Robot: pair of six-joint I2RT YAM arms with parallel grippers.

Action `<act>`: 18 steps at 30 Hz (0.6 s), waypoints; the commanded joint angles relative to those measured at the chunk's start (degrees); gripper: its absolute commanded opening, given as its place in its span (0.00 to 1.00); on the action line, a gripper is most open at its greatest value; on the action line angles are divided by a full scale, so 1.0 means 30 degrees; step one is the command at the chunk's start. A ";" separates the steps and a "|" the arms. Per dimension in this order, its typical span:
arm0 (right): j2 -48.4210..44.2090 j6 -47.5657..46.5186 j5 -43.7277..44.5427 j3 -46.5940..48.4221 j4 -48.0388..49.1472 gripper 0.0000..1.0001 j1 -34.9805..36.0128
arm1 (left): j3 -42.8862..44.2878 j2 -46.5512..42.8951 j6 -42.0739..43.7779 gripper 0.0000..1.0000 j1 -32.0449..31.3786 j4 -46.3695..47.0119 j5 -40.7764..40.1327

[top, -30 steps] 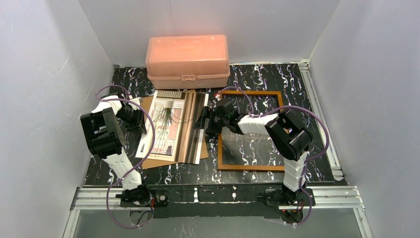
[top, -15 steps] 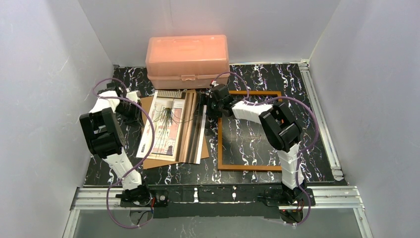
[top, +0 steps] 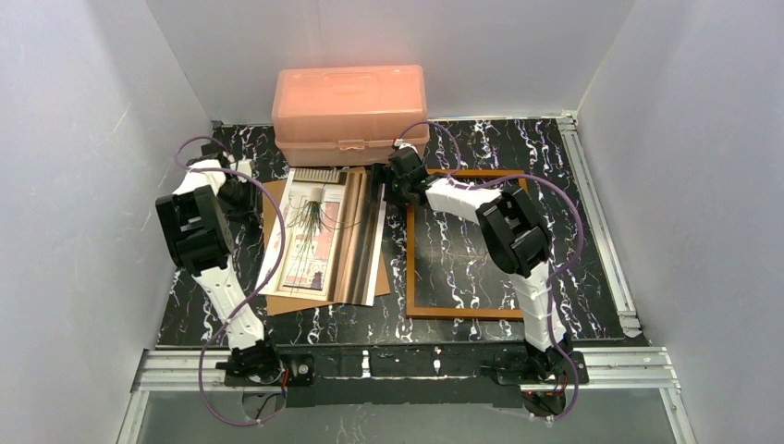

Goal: Put the photo into the frame

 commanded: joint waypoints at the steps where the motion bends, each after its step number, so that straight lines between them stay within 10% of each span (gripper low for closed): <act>1: 0.1397 -0.0987 0.3097 0.1195 -0.3538 0.99 0.0758 | 0.0125 0.0044 -0.0646 0.34 -0.0498 0.0437 -0.0635; 18: 0.2773 0.1370 0.0281 0.2259 -0.3063 0.99 0.1785 | 0.0057 0.0720 -0.0825 0.34 -0.1171 0.0824 -0.0670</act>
